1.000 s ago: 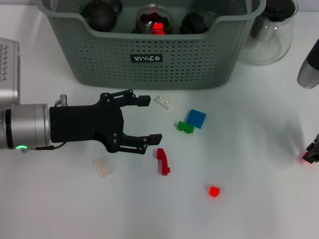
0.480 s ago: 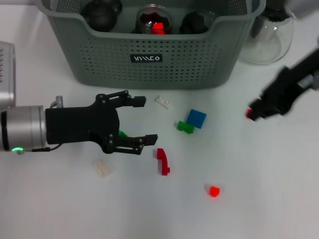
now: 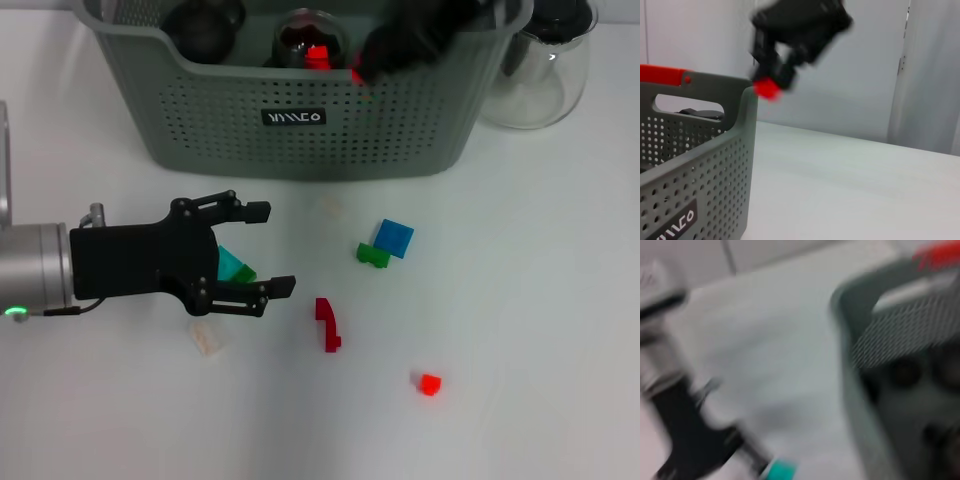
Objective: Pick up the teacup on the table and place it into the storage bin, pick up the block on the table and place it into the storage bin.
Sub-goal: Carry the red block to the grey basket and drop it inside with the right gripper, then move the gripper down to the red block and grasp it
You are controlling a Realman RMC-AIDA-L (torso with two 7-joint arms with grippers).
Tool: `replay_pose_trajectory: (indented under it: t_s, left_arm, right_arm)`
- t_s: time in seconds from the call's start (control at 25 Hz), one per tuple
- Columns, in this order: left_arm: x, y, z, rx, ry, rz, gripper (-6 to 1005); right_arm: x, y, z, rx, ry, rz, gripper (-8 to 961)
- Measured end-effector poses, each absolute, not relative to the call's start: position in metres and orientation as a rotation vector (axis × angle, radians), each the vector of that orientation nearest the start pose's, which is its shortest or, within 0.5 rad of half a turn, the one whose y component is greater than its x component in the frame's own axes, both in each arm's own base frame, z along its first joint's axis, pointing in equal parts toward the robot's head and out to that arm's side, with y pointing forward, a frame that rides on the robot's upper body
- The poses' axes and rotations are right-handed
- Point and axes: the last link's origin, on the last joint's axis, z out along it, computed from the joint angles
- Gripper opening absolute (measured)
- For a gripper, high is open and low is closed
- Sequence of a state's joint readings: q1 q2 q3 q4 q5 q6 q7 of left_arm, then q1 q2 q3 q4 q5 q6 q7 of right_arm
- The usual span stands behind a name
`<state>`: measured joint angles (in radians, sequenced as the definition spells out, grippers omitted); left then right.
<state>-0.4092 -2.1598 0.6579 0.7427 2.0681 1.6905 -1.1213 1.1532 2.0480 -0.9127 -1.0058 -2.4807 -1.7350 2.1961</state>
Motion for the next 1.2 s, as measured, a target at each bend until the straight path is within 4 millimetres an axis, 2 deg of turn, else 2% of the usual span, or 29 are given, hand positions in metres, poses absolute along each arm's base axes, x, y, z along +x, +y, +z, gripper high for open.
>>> replay_pose_trajectory:
  t_s: [0.16, 0.32, 0.52, 0.72, 1.0, 1.12, 1.2]
  left_arm:
    - [-0.272, 0.282, -0.017, -2.804, -0.335, -0.711, 876]
    - [-0.270, 0.283, -0.015, -2.805, -0.326, -0.719, 875]
    - [-0.266, 0.284, -0.013, -2.818, -0.307, -0.734, 874]
    - [-0.265, 0.285, -0.012, -2.827, -0.302, -0.728, 872]
    - [-0.266, 0.285, -0.011, -2.827, -0.301, -0.726, 871]
    - [-0.266, 0.285, -0.011, -2.827, -0.302, -0.726, 870]
    - [-0.266, 0.284, -0.011, -2.829, -0.300, -0.730, 870]
  right_arm:
    - [0.018, 0.436, 0.024, -2.861, 0.449, -0.090, 209]
    - [0.011, 0.458, 0.009, -2.731, 0.423, -0.088, 209]
    - [0.023, 0.473, -0.025, -2.639, 0.398, -0.126, 210]
    - [0.033, 0.479, -0.048, -2.583, 0.356, -0.141, 211]
    - [0.035, 0.481, -0.056, -2.564, 0.315, -0.139, 370]
    - [0.025, 0.476, -0.042, -2.601, 0.305, -0.067, 438]
    - [0.023, 0.472, -0.036, -2.623, 0.305, -0.035, 520]
